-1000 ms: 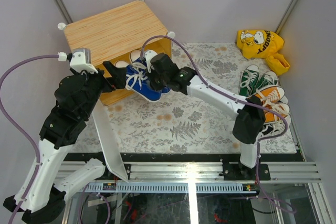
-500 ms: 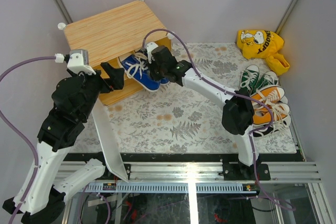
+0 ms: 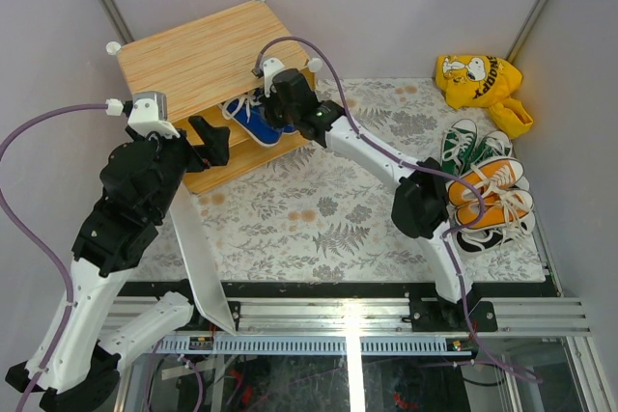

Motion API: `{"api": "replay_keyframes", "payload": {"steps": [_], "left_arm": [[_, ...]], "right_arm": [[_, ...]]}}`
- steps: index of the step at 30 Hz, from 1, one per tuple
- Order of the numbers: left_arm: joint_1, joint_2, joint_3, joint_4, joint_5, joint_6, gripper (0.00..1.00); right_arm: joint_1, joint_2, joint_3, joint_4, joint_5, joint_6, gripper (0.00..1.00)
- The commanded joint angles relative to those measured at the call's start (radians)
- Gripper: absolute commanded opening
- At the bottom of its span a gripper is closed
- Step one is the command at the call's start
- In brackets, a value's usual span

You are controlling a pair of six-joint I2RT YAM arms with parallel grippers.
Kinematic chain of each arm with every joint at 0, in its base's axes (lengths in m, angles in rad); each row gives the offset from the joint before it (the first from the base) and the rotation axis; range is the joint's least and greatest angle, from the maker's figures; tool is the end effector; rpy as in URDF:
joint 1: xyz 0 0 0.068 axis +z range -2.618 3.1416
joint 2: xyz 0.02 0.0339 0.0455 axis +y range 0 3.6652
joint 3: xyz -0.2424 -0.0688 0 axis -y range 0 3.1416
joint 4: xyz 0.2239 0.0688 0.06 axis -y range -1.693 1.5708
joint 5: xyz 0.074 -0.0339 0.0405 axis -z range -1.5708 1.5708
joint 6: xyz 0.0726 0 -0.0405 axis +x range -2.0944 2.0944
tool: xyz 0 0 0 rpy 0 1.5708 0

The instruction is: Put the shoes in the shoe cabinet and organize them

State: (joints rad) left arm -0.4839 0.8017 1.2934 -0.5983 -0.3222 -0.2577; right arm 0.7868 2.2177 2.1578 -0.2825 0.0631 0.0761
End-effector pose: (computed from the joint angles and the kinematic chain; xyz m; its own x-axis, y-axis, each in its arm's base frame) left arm 0.1546 -0.0553 0.4311 -0.1325 -0.2035 -0.9701 0.1332 0.9662 -0.2208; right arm 0.3783 0.3729 0.3042 -0.2869 -0.1803 -0.9408 -0.6448 0.7627 0.0505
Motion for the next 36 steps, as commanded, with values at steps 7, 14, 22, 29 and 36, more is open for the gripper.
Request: {"api": "replay_keyframes", "payload": {"steps": [7,14,22,29,36], "left_arm": [[-0.003,-0.002,-0.014,0.011,-0.009,0.019,0.94],[-0.002,0.004,-0.011,0.011,-0.005,0.020,0.94],[-0.004,0.007,-0.013,0.013,-0.009,0.021,0.94],[-0.003,0.009,-0.015,0.015,-0.010,0.021,0.94],[-0.003,0.012,-0.021,0.022,-0.009,0.023,0.94]], "right_arm": [[-0.019,0.006,0.127,0.285,0.030,-0.012,0.03],[-0.019,-0.004,0.082,0.319,0.064,0.002,0.31],[-0.019,-0.068,0.005,0.353,0.059,0.006,0.65],[-0.018,-0.202,-0.169,0.484,-0.028,0.012,0.84],[-0.019,-0.284,-0.235,0.485,-0.083,0.010,0.88]]}}
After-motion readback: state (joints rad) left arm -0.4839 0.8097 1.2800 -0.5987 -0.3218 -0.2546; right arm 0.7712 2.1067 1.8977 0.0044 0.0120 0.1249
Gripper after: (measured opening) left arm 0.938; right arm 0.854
